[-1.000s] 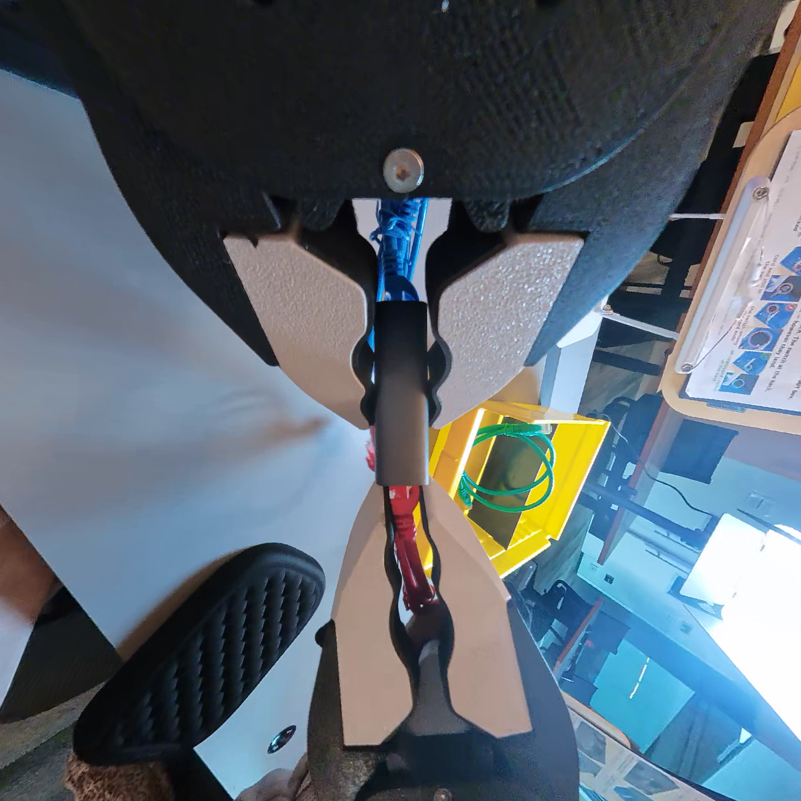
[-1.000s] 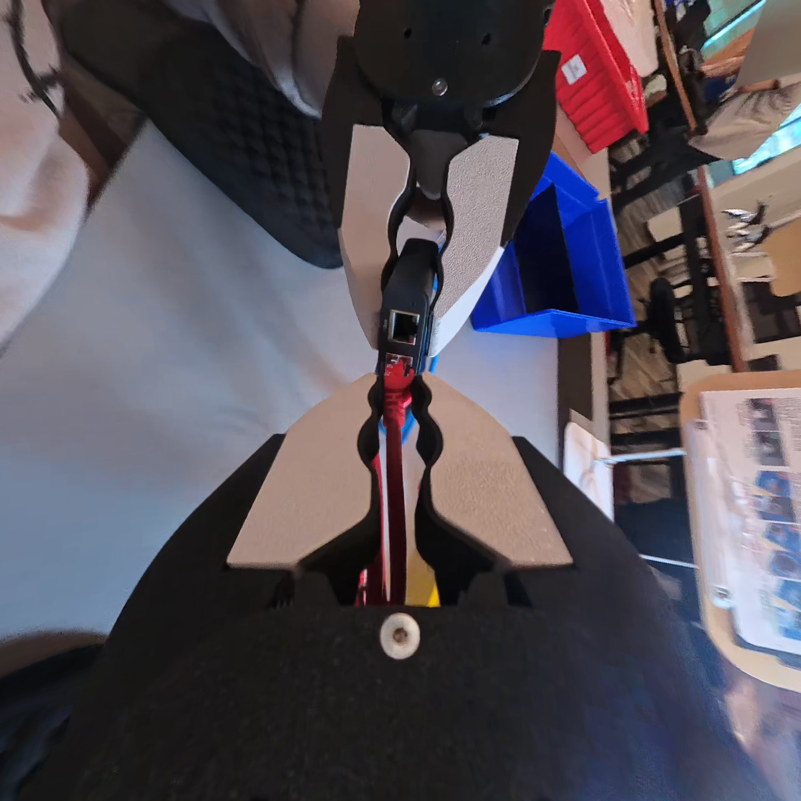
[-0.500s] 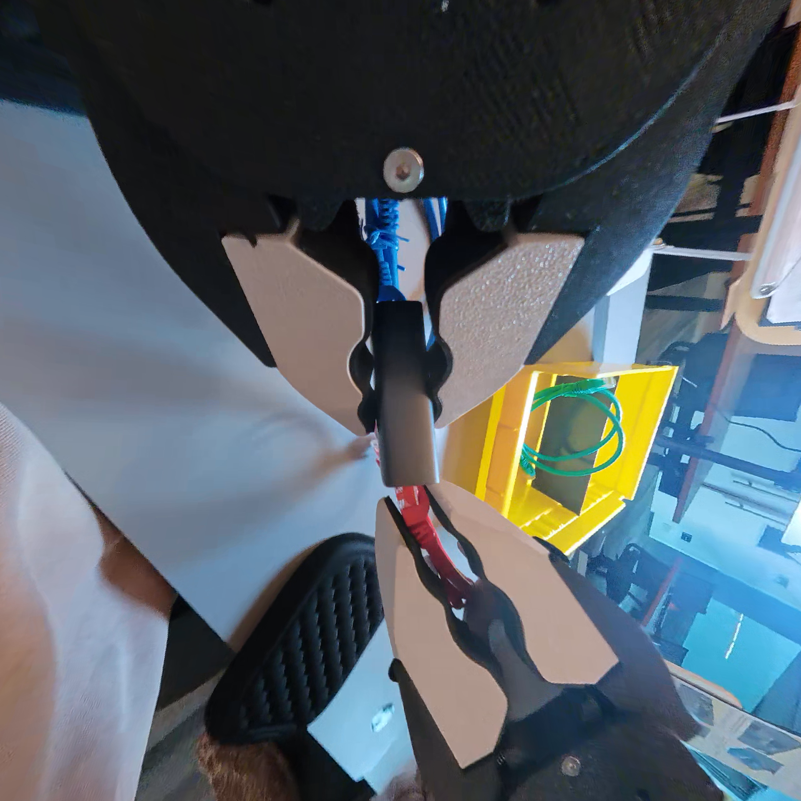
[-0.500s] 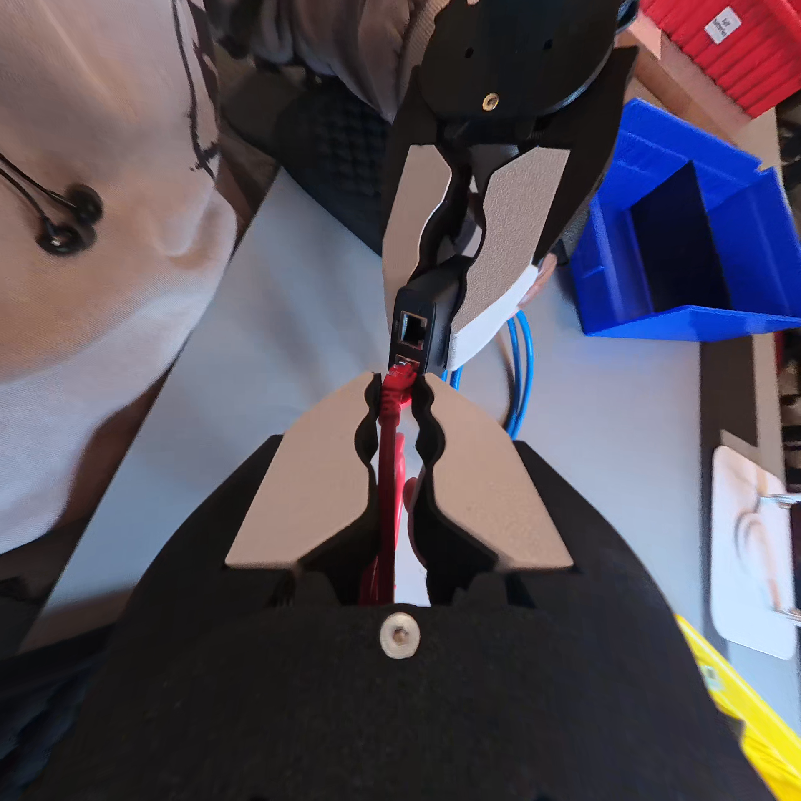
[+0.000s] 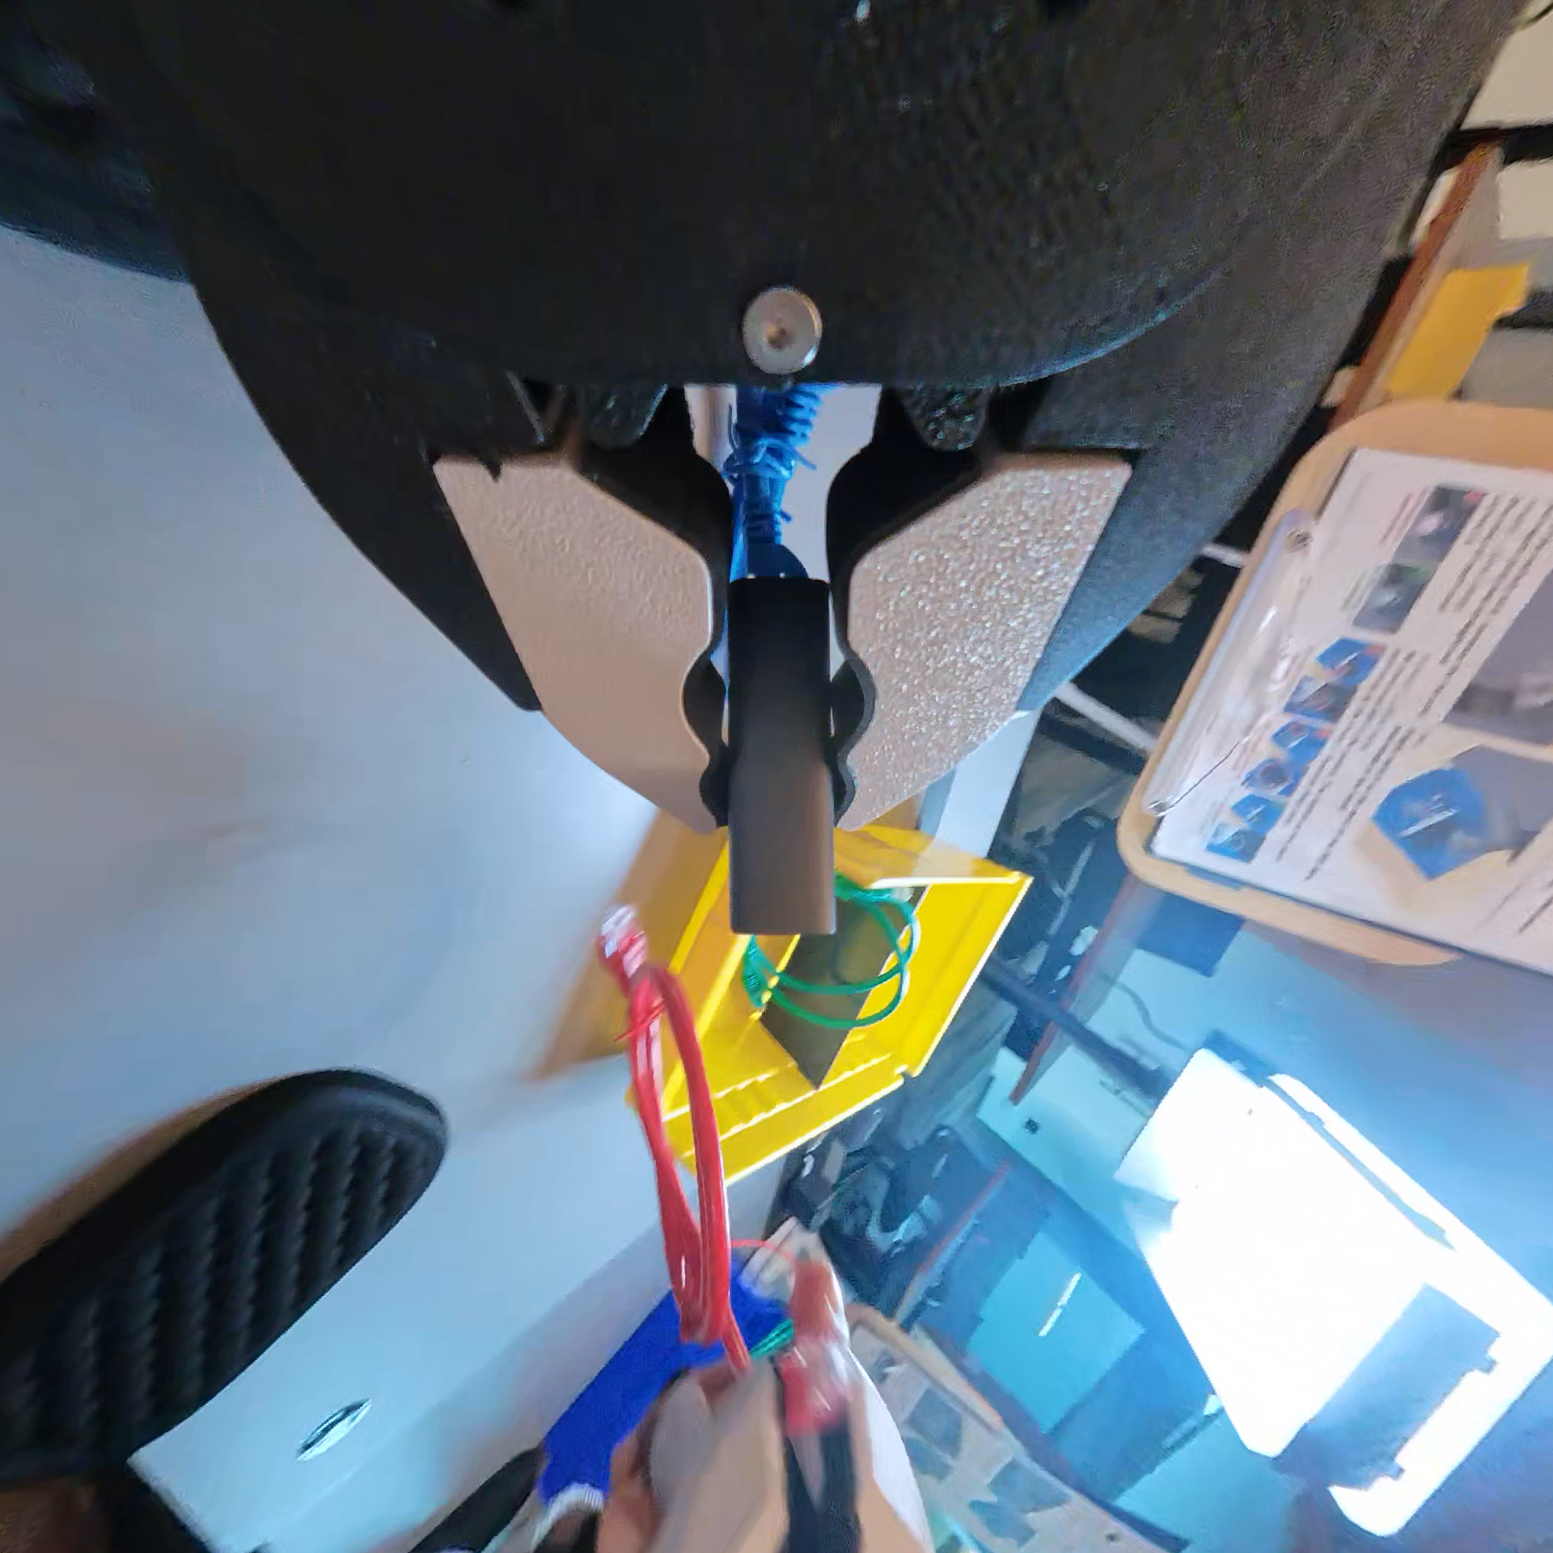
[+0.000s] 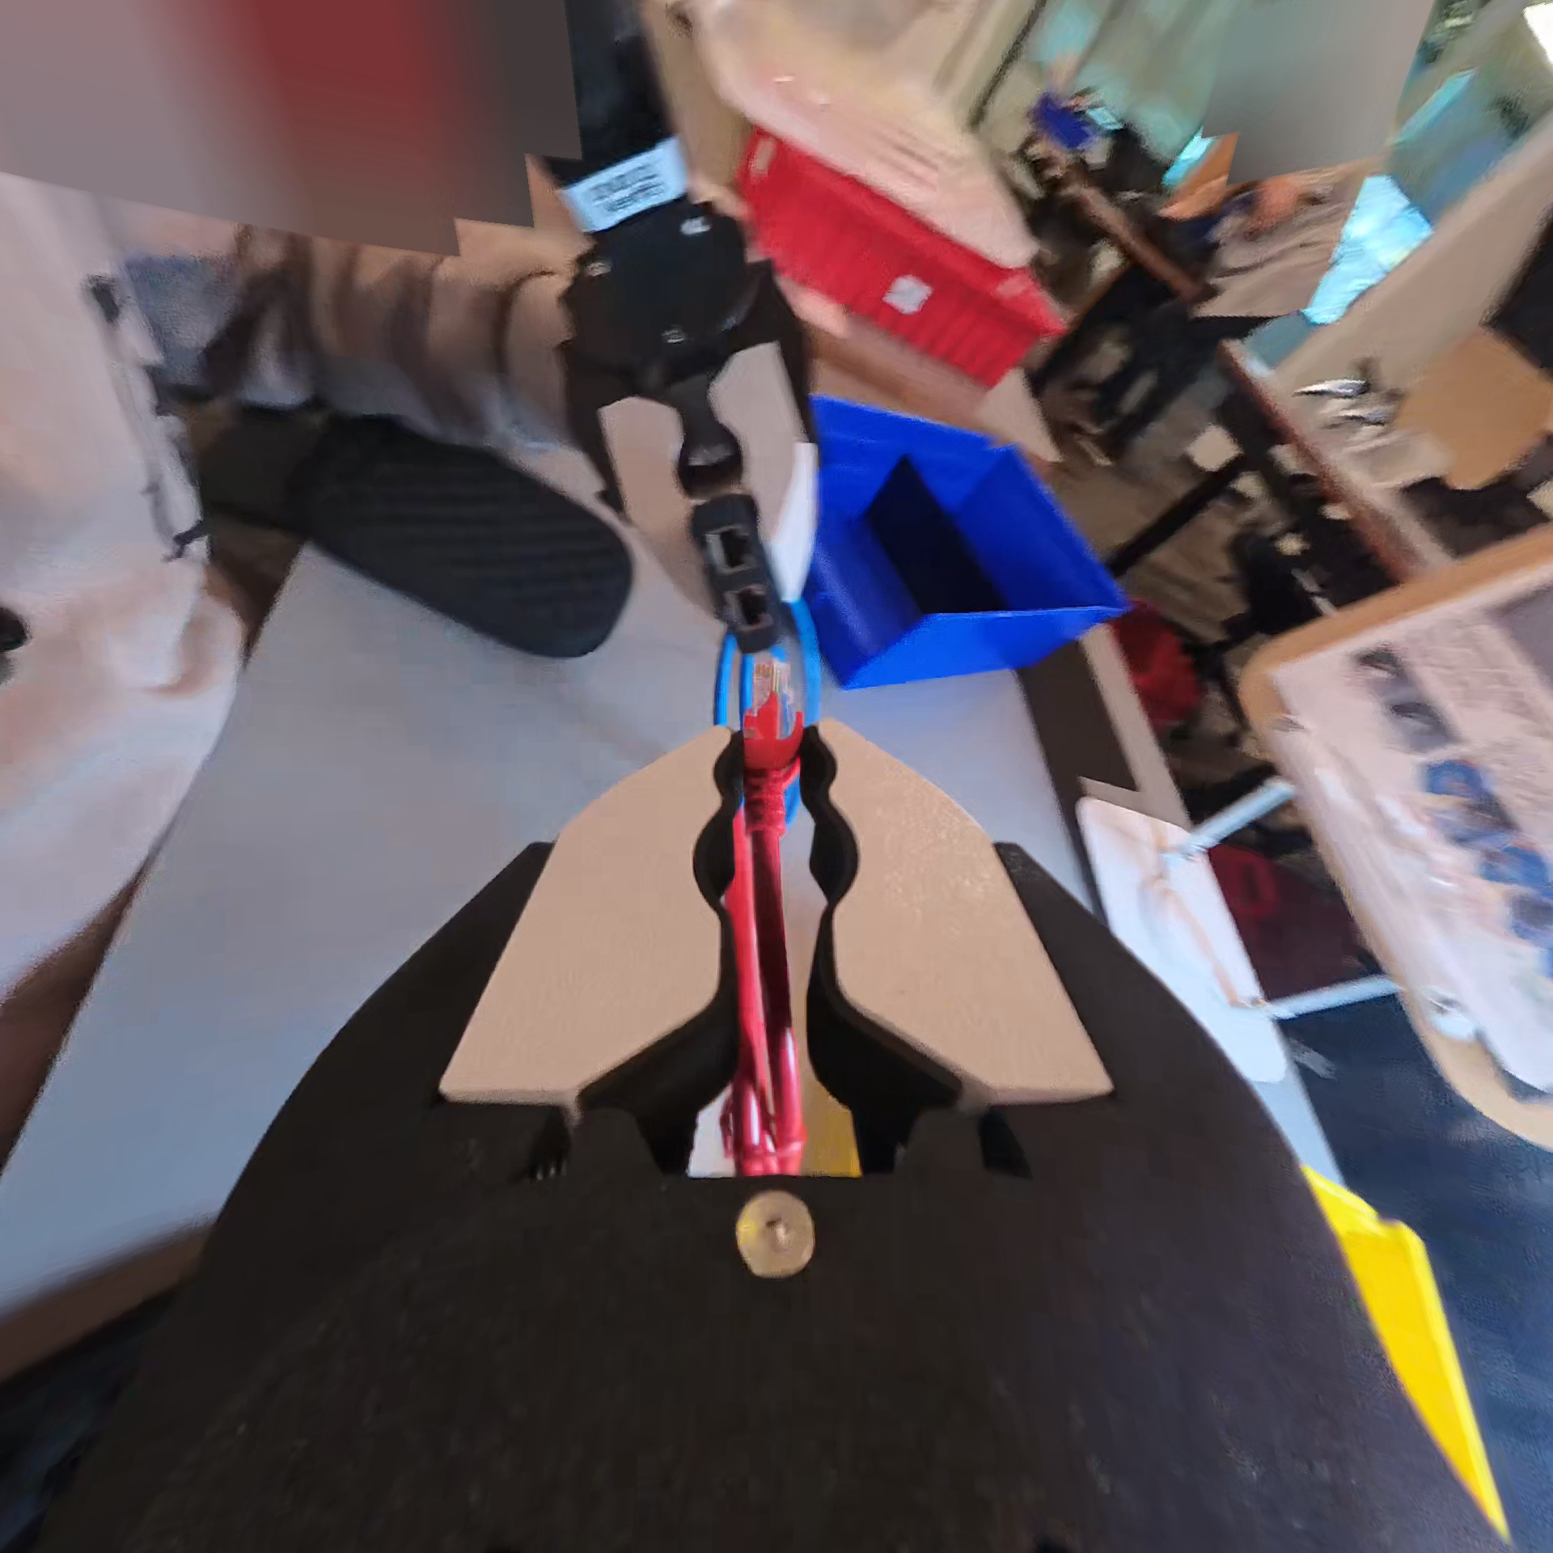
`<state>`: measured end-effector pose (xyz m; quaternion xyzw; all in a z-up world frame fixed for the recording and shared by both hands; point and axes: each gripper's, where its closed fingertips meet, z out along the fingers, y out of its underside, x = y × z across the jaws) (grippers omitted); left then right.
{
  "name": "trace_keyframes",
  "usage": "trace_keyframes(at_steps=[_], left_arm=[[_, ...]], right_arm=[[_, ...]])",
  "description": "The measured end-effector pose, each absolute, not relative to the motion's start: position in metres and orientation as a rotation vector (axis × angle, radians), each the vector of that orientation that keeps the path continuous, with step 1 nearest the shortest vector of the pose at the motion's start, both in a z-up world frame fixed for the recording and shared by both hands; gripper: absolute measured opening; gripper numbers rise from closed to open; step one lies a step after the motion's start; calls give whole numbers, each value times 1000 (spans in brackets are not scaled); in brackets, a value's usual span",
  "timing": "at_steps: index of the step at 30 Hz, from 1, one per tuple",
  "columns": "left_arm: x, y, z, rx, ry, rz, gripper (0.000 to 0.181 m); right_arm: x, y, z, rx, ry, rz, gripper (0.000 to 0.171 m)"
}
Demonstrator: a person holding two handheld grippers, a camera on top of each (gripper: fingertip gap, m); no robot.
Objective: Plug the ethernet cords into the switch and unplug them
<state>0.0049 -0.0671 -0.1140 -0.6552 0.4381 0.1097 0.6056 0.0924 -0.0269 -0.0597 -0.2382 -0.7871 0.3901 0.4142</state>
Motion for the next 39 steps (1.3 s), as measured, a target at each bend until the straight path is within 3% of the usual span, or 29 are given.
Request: trace_keyframes(at_steps=[6,11,16,20,25,30,34,39], left_arm=[[-11,-64,-126,-1527,963,312,21],[-13,-60,-129,-1541,912,273,21],[-19,-59,-126,-1541,842,218,21],[-22,-58,-129,-1549,821,203,21],[-25,-55,-132,-1551,809,196,21],[-16,-58,-123,-1507,783,102,20],[-4,-67,-105,-1421,746,-33,21],[0,-80,-82,-1300,635,-292,21]], right_arm=[[74,58,-31,-759,-1800,721,13],[49,120,-42,-1097,-1681,847,13],[39,214,-97,-1593,-1517,887,15],[64,293,-154,-1607,-1577,260,21],[56,253,-118,-1444,-1533,426,34],[41,127,-82,-1065,-1651,705,39],[29,29,-112,-822,-1854,779,48],[9,-16,-169,-702,-2025,811,59]])
